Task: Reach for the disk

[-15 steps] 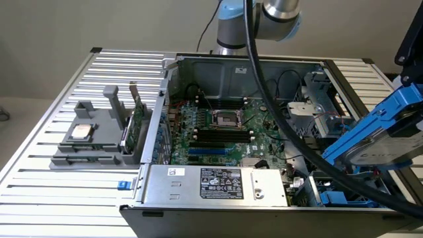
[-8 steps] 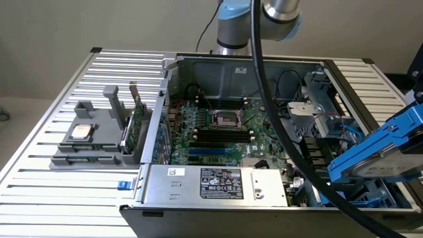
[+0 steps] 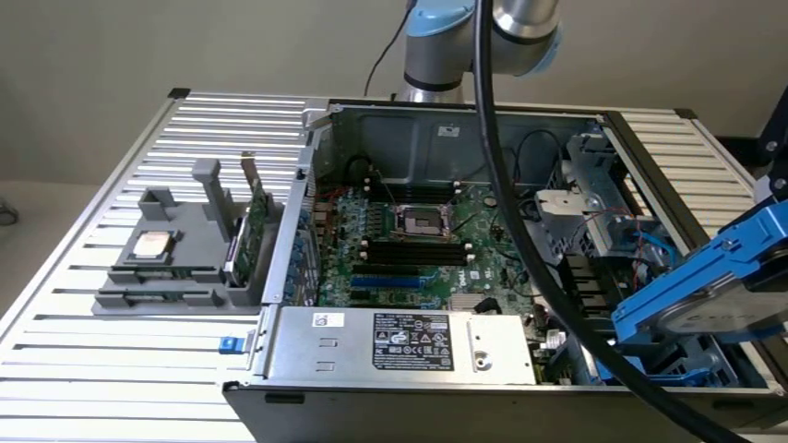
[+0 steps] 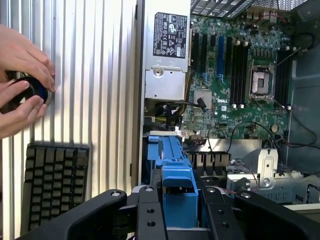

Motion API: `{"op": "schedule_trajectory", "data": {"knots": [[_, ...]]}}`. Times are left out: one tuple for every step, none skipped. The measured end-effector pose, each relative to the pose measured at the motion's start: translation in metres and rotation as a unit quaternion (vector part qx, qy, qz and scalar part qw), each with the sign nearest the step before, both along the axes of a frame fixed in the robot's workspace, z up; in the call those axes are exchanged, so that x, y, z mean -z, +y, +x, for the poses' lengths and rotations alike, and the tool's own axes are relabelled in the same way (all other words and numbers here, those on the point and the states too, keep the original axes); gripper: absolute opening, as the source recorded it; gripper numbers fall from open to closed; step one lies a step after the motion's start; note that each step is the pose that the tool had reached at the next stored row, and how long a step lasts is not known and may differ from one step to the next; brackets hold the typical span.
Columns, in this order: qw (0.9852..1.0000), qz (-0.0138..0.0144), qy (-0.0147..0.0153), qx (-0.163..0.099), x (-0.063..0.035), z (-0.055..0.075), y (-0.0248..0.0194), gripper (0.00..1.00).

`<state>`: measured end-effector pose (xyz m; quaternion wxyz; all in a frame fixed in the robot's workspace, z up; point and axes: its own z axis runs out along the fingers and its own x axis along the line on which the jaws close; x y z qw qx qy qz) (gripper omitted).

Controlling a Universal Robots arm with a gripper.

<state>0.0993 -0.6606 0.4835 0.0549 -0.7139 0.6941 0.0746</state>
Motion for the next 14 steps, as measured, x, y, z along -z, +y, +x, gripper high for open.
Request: {"op": "schedule_trajectory", "data": {"knots": [[1.0000,-0.0001,0.0000,0.000,0.0010,0.000,-0.0001,0.33],[1.0000,-0.0001,0.0000,0.000,0.0020,0.001,-0.0002,0.33],[1.0000,-0.0001,0.0000,0.000,0.0031,0.001,-0.0003,0.33],[1.0000,-0.0002,0.0000,0.000,0.0040,0.002,-0.0004,0.33],[1.0000,-0.0002,0.0000,0.000,0.0051,0.002,-0.0006,0.33],[1.0000,-0.0002,0.0000,0.001,0.0063,0.002,-0.0008,0.33],[1.0000,0.0000,0.0000,0.001,0.0076,0.003,-0.0011,0.33],[1.0000,-0.0001,0.0000,0.001,0.0089,0.003,-0.0014,0.33],[1.0000,-0.0001,0.0000,0.001,0.0102,0.003,-0.0017,0.33],[1.0000,0.0001,0.0000,0.001,0.0116,0.003,-0.0021,0.33],[1.0000,-0.0002,0.0000,0.001,0.0127,0.004,-0.0024,0.33],[1.0000,0.0000,0.0000,0.001,0.0141,0.004,-0.0029,0.33],[1.0000,0.0001,0.0000,0.001,0.0154,0.005,-0.0032,0.33],[1.0000,-0.0002,0.0000,0.001,0.0164,0.005,-0.0036,0.33]]}}
